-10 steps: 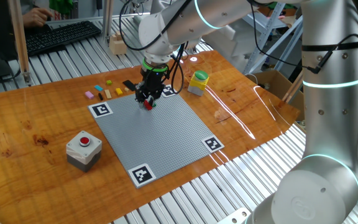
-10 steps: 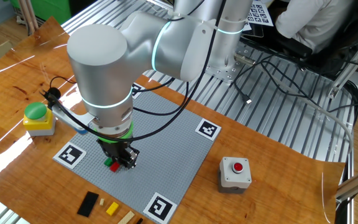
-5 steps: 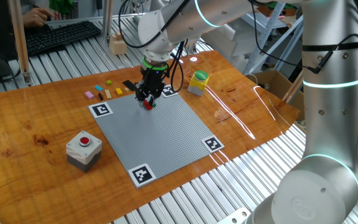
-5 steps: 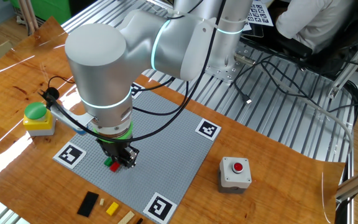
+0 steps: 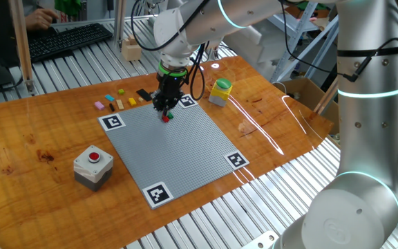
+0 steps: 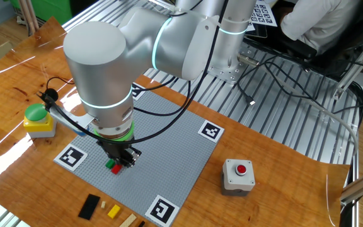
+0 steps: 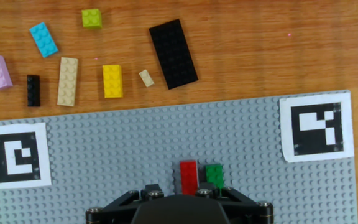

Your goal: Build with small Lego blocks

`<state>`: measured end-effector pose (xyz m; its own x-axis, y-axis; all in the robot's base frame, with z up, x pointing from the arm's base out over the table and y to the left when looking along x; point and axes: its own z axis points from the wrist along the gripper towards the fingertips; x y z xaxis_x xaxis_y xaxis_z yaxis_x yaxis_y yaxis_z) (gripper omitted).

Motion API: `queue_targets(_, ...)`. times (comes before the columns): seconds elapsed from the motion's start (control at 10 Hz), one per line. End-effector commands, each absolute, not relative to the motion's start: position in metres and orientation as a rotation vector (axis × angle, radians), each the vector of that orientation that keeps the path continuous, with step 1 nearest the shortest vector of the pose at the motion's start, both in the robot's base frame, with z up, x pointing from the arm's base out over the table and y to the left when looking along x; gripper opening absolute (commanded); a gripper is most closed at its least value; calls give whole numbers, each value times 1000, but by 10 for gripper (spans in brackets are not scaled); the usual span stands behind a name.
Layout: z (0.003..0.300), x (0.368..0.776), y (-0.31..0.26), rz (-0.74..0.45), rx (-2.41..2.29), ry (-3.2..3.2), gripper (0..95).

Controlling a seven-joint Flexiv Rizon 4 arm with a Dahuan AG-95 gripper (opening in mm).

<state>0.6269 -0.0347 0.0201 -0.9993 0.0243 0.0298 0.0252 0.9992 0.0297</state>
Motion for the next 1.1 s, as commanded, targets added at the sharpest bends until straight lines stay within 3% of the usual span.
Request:
queue_targets(0.1, 23, 626, -35, -45, -39, -3112, 0)
queue_targets(0.6, 28, 626, -37, -32, -31, -3111, 0)
queue_targets(1.1, 15, 629, -41, -39, -8, -3111, 0)
